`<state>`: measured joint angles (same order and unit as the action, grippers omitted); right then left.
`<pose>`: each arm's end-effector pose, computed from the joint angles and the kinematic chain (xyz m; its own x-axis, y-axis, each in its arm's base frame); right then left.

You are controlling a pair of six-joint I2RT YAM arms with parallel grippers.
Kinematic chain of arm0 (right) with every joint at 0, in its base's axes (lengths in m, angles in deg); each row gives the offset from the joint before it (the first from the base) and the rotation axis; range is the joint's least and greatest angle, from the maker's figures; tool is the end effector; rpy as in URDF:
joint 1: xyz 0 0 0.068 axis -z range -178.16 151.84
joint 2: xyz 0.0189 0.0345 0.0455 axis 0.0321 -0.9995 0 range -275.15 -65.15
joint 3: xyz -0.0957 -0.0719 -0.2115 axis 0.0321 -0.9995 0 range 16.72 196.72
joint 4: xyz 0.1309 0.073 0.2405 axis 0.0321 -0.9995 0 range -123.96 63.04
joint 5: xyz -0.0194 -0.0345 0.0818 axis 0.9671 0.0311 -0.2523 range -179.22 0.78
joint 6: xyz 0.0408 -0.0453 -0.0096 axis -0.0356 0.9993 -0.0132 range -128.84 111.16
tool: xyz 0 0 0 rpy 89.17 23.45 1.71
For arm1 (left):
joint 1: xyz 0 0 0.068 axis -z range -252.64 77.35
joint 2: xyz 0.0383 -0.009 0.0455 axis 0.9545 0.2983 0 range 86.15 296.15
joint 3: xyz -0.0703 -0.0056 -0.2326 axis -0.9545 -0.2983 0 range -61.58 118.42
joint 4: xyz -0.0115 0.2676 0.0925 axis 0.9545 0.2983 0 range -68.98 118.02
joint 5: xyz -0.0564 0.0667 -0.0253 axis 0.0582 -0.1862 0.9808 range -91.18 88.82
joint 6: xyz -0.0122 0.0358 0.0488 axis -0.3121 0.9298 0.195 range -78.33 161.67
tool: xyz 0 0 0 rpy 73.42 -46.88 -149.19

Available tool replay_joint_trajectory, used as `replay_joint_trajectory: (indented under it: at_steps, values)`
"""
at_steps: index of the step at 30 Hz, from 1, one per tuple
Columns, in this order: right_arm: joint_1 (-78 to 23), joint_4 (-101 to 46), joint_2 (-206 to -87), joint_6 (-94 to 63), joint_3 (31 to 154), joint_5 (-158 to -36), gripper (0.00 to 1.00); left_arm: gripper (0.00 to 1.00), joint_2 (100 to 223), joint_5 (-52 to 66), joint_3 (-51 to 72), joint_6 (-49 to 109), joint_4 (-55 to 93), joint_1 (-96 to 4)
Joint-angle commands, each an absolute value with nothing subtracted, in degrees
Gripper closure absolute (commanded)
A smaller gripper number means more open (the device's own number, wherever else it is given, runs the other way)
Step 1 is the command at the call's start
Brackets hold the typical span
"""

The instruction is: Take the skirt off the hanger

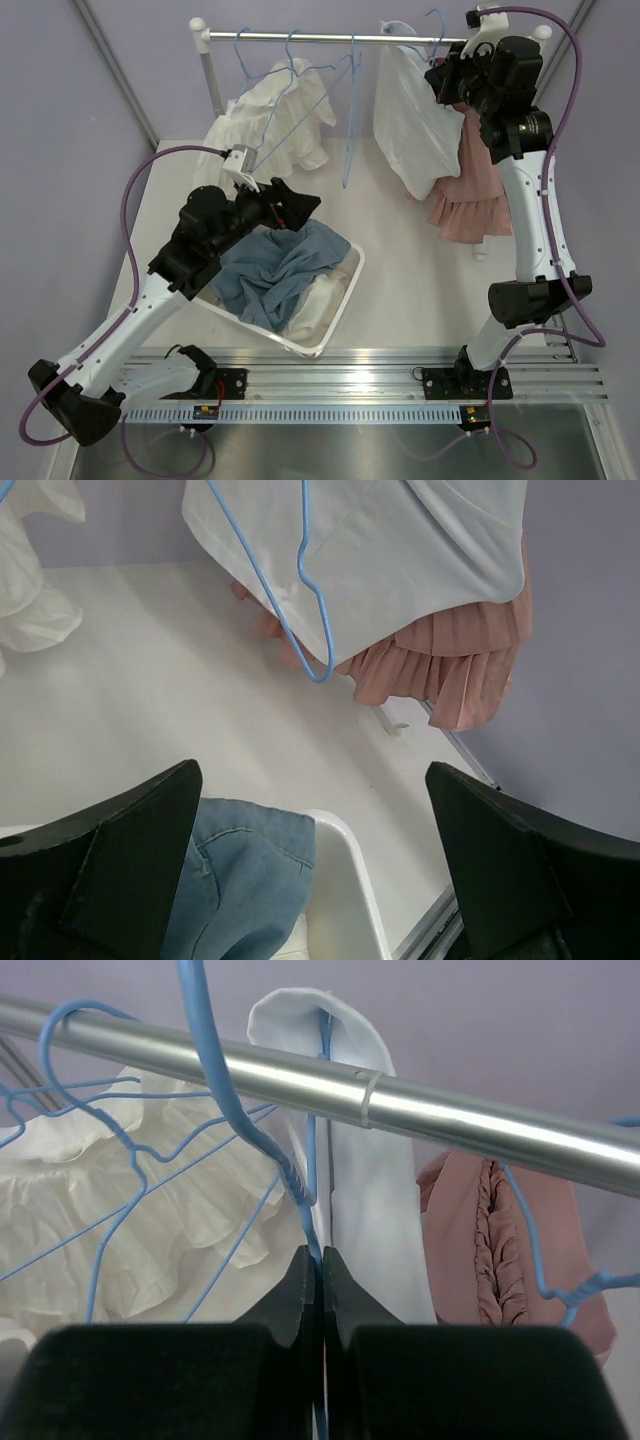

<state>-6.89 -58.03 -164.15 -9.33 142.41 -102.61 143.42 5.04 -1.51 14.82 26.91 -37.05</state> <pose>0.3821 0.0696 0.5087 -0.0788 -0.0036 -0.9969 -0.3753 0.9265 0.0263 0.2240 -0.1666 0.3762 -0.3402 -0.3088 -0.8882 0.5748 0.6793 -0.4563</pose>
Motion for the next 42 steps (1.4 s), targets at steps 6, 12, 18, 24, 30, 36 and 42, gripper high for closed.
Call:
replay_joint_trajectory:
  at_steps: [6,12,18,24,30,36,42]
  values:
    - [-6.69,-58.77,-155.86,-5.06,136.0,-110.39,1.0,0.01,146.7,3.92,7.32,12.93,22.96,-34.59]
    - [-4.67,-64.13,-148.66,0.56,126.07,-115.14,1.0,0.01,150.74,2.43,12.5,14.95,23.92,-30.56]
    - [-3.7,-66.42,-136.27,9.25,111.05,-116.02,1.0,0.01,157.15,0.06,20.13,16.01,27.7,-26.69]
    - [-3.7,-69.75,-122.3,17.61,99.61,-118.82,1.0,0.01,163.91,-3.37,25.86,14.87,33.67,-23.7]
    - [-3.7,-73.18,-116.66,19.99,95.91,-123.13,1.0,0.04,169.19,-4.69,30.87,15.74,39.21,-21.41]
    - [-3.7,-75.12,-115.16,19.64,95.56,-128.06,1.0,0.17,173.07,-7.76,33.69,18.64,43.34,-19.56]
    - [-3.7,-75.82,-114.98,19.99,95.47,-130.17,1.0,0.47,173.95,-14.26,33.7,20.58,47.3,-19.03]
